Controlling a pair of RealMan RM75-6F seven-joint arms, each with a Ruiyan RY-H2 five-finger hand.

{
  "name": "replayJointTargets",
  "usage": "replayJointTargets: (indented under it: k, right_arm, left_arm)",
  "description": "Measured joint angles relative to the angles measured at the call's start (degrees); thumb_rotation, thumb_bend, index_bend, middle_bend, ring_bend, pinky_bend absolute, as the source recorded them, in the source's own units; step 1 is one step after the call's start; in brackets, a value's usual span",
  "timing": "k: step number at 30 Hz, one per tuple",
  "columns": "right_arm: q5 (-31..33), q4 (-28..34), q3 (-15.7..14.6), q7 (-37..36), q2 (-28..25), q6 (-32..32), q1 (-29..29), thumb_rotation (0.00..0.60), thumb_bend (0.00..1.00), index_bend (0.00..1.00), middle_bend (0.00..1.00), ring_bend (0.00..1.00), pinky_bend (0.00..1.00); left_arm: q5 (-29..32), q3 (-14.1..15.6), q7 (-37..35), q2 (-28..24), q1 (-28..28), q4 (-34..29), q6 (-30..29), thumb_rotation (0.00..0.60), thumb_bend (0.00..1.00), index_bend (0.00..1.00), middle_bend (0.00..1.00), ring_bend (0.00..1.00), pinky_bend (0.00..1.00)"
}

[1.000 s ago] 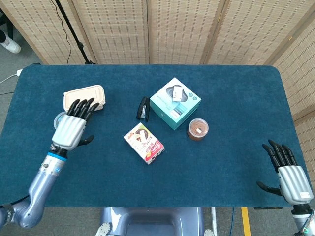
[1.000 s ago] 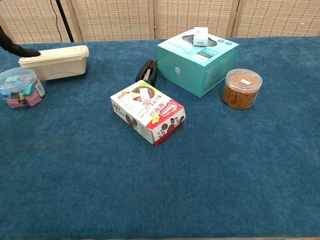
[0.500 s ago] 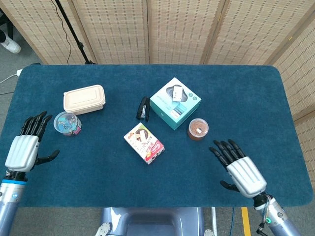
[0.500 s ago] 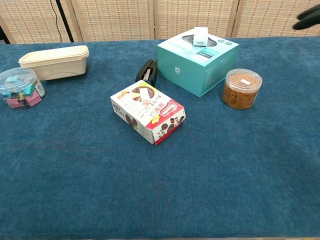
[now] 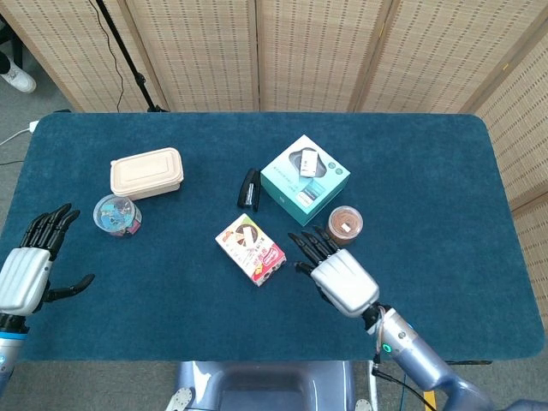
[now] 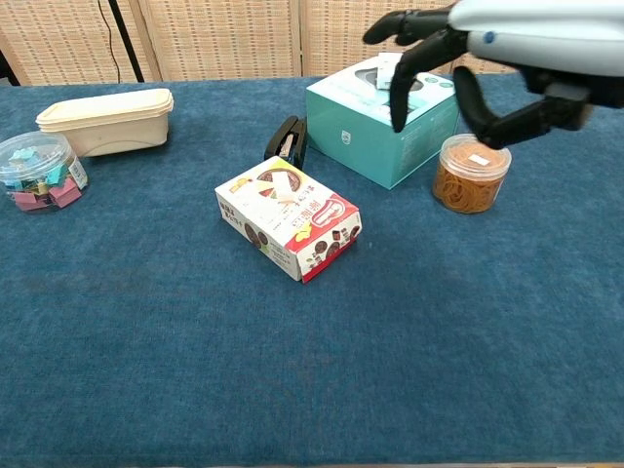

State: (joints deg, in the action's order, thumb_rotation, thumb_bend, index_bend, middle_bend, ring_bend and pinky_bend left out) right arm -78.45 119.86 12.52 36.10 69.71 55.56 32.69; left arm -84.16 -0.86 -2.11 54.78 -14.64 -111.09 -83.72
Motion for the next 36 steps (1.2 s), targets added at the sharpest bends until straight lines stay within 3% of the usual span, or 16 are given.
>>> replayJointTargets:
  k: [8, 17, 24, 36]
  right_arm:
    - [14.42, -5.01, 4.26, 9.49, 10.55, -0.90, 9.83, 0.600, 1.00, 0.37, 0.00, 0.00, 0.00]
    - [24.79, -10.85, 6.77, 17.33, 19.30, 4.09, 18.37, 0.600, 1.00, 0.33, 0.00, 0.00, 0.00]
    - [26.43, -15.46, 5.20, 19.53, 23.55, 7.97, 21.20, 0.600, 1.00, 0.29, 0.00, 0.00, 0.00]
    - [26.34, -22.59, 1.26, 19.55, 27.33, 8.87, 22.75, 0.600, 1.00, 0.27, 0.00, 0.00, 0.00]
  left_arm:
    - [-1.20, -0.09, -0.60, -0.65, 1.04, -0.47, 0.17, 0.600, 0.19, 0.00, 0.00, 0.00, 0.00]
    - [-1.65, -0.36, -1.35, -1.04, 1.38, -0.50, 1.29, 0.600, 0.19, 0.00, 0.00, 0.00, 0.00]
    - [-2.06, -0.71, -2.10, -1.25, 1.67, -0.35, 1.68, 0.600, 0.19, 0.00, 0.00, 0.00, 0.00]
    - [-2.72, -0.87, -1.91, -1.24, 2.10, -0.42, 2.25, 0.600, 0.19, 0.00, 0.00, 0.00, 0.00]
